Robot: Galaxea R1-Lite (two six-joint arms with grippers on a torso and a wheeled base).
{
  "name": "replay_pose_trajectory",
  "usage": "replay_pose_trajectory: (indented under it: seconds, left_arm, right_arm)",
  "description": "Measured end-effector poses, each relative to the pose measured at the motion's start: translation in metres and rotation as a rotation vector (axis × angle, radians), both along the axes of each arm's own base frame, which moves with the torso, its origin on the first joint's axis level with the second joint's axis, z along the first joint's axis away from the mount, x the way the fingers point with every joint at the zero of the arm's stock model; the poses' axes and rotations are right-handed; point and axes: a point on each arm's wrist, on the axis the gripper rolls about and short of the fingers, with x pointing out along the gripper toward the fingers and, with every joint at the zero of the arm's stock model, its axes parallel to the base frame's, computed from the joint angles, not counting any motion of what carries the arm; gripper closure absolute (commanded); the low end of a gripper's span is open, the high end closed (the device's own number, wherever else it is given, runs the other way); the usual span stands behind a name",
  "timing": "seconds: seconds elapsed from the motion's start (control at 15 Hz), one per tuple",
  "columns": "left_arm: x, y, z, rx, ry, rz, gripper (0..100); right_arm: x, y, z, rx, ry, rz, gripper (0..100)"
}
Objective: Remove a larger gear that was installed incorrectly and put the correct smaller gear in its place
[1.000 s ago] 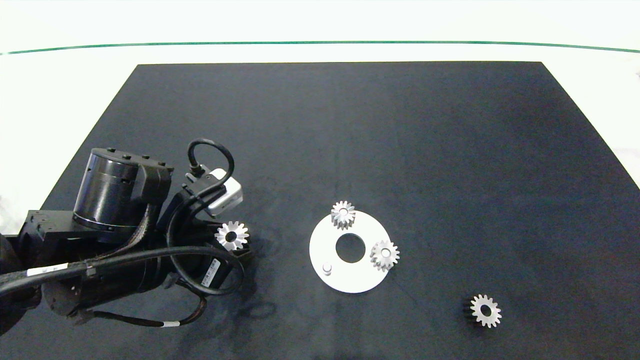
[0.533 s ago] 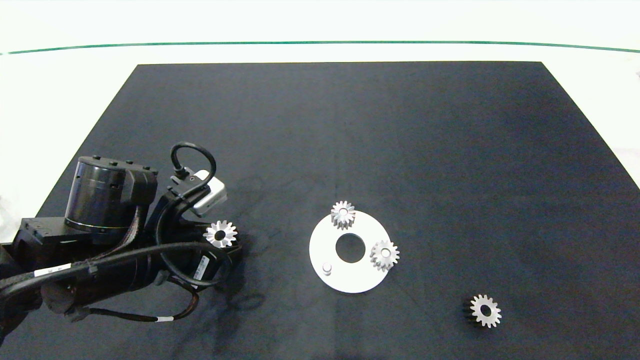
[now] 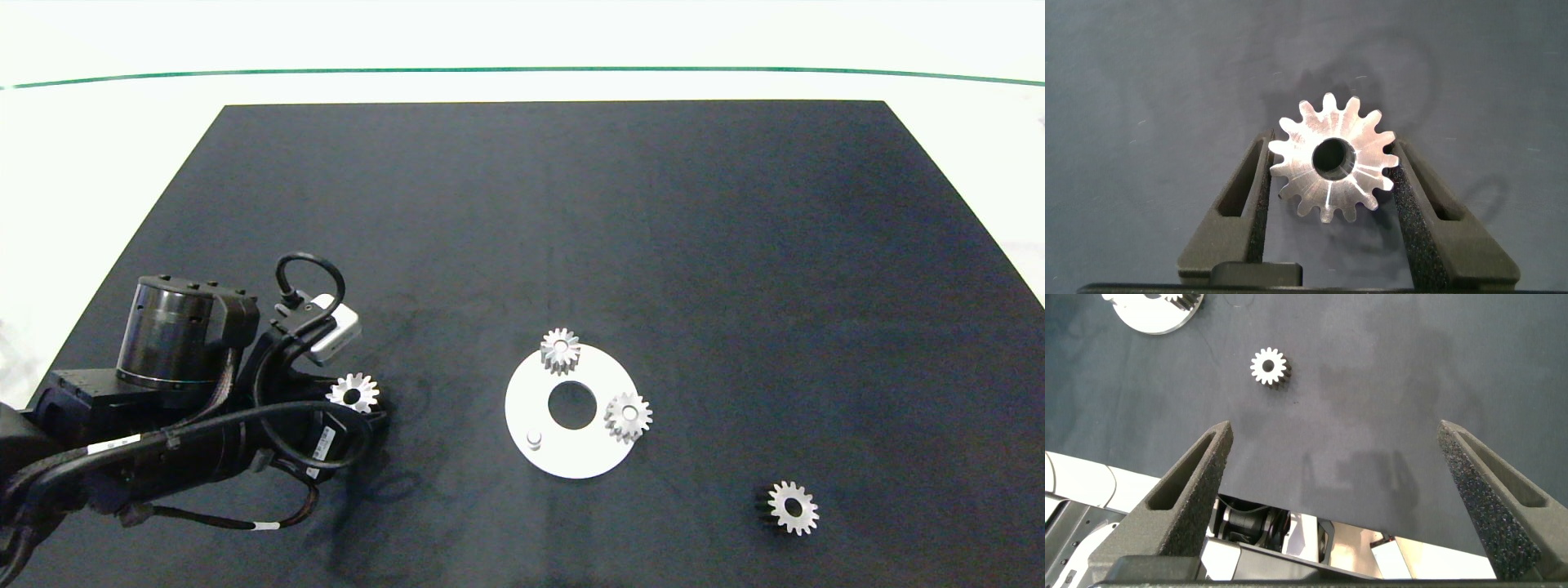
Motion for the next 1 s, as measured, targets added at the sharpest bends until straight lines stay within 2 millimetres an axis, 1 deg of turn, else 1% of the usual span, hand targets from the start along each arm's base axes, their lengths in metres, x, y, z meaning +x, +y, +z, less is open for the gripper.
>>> replay_pose_trajectory:
  seconds: [0.07, 0.27, 0.53, 0.73, 1.0]
  left_arm:
    - [0.001, 0.002, -0.002, -0.005, 0.008, -0.006, 0]
    - [0.001, 0.003, -0.002, -0.01, 0.009, 0.0, 0]
    - [-0.004, 0.006, 0.0, -0.014, 0.003, 0.002, 0]
    - [-0.016, 0.009, 0.005, -0.064, -0.007, 0.025, 0]
    - [-0.038, 0.017, 0.023, -0.12, -0.078, 0.031, 0]
  right_arm:
    - [0.0, 0.0, 0.0, 0.0, 0.0, 0.0, 0]
    - [0.0, 0.0, 0.0, 0.0, 0.001, 0.0, 0]
    - [0.003, 0.001, -0.004, -0.008, 0.028, 0.004, 0]
    - [0.011, 0.002, -0.013, -0.058, 0.077, 0.028, 0]
    - [0.018, 0.003, -0.024, -0.164, 0.12, 0.083, 0]
